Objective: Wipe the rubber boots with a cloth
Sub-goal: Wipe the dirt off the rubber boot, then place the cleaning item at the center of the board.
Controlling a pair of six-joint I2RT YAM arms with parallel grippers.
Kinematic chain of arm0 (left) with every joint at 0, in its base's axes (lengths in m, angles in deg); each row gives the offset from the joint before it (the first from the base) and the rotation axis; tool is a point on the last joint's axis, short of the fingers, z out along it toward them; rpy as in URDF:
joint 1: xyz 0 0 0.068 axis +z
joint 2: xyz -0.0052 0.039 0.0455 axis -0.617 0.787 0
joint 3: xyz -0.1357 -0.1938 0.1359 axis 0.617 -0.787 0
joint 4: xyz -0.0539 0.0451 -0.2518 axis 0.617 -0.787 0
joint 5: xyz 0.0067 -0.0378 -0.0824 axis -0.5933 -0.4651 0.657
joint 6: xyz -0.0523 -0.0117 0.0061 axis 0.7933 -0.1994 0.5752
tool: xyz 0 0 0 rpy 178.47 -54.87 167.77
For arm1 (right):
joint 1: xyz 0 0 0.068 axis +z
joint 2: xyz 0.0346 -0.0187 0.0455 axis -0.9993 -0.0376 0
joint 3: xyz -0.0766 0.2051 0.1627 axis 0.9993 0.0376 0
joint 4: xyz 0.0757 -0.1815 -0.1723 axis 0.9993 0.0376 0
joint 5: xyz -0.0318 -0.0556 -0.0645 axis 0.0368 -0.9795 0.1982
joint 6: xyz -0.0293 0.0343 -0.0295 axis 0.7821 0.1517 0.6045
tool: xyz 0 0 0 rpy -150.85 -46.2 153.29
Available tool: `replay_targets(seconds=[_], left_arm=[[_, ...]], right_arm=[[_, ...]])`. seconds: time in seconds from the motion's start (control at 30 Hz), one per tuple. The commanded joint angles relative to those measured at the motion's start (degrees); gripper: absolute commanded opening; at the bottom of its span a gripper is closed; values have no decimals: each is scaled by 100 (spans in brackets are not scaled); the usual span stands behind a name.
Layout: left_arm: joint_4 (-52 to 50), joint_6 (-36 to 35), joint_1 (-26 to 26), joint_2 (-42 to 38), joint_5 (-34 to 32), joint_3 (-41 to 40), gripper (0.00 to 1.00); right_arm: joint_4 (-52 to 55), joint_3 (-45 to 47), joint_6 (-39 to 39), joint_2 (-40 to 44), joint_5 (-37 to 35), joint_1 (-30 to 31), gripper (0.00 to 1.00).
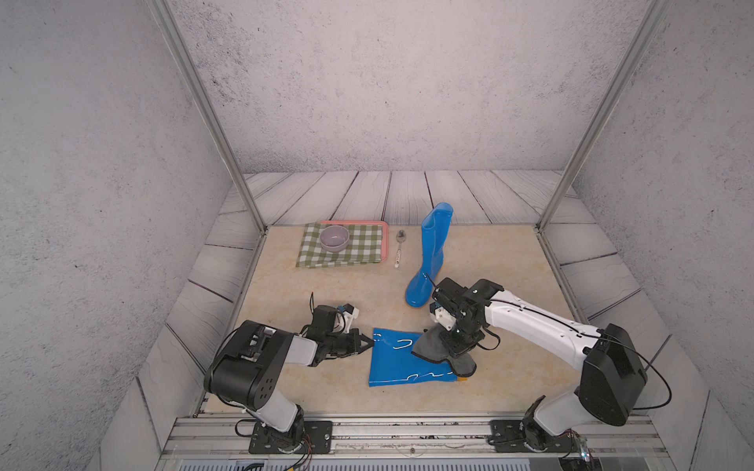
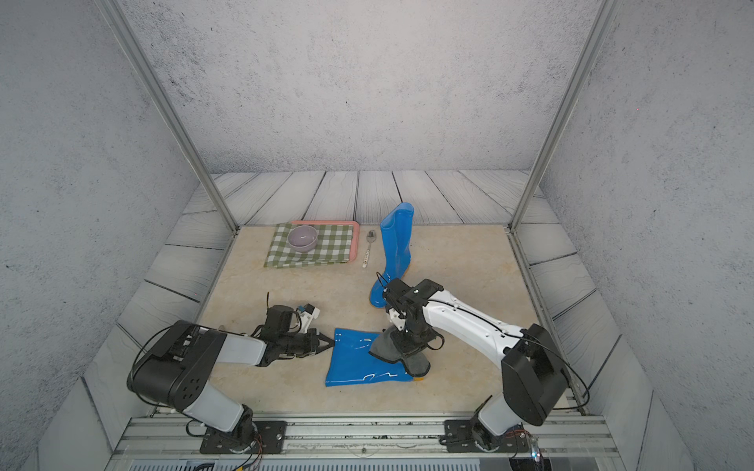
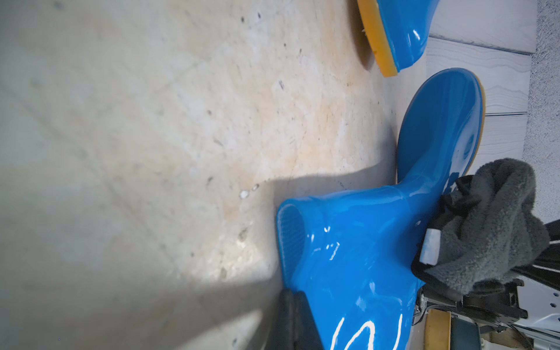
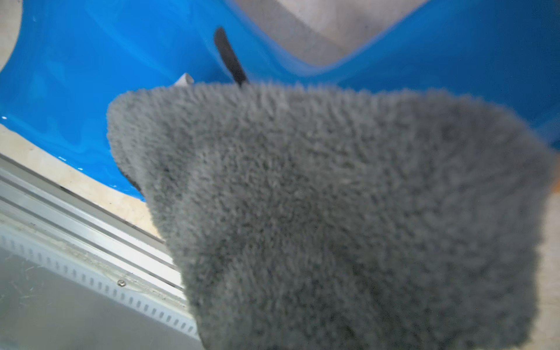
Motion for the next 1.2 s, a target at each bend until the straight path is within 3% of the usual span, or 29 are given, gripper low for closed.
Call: replay_targets(seconds=[0.0, 0.33, 0.47, 0.57, 0.7, 0.93, 1.03, 1.17], left_arm=[[-2, -36, -2, 109, -72, 80, 0], [-38, -58, -3, 37, -89, 56, 0], [-46, -54, -2, 27, -81, 56, 0], [-52, -55, -2, 20, -81, 57, 0], [-70, -62, -2, -14, -87, 47, 0], [-147, -117, -2, -103, -103, 56, 0], [-156, -122, -2, -137, -94, 47, 0], [-223, -144, -2, -276, -103, 21, 0]], right_arm=[[338, 85, -271, -13, 277, 213, 0], [327, 196, -354, -397, 511, 374, 0], [415, -108, -473, -200, 43, 352, 0], [514, -487, -684, 88, -686, 117, 0], [421, -598, -989, 705, -1199, -847, 0], [-243, 87, -1353, 1524, -1294, -2666, 0], [-739, 545, -1388, 1484, -845, -3512, 0], [-1248, 936, -1383, 1104, -692, -4119, 0]])
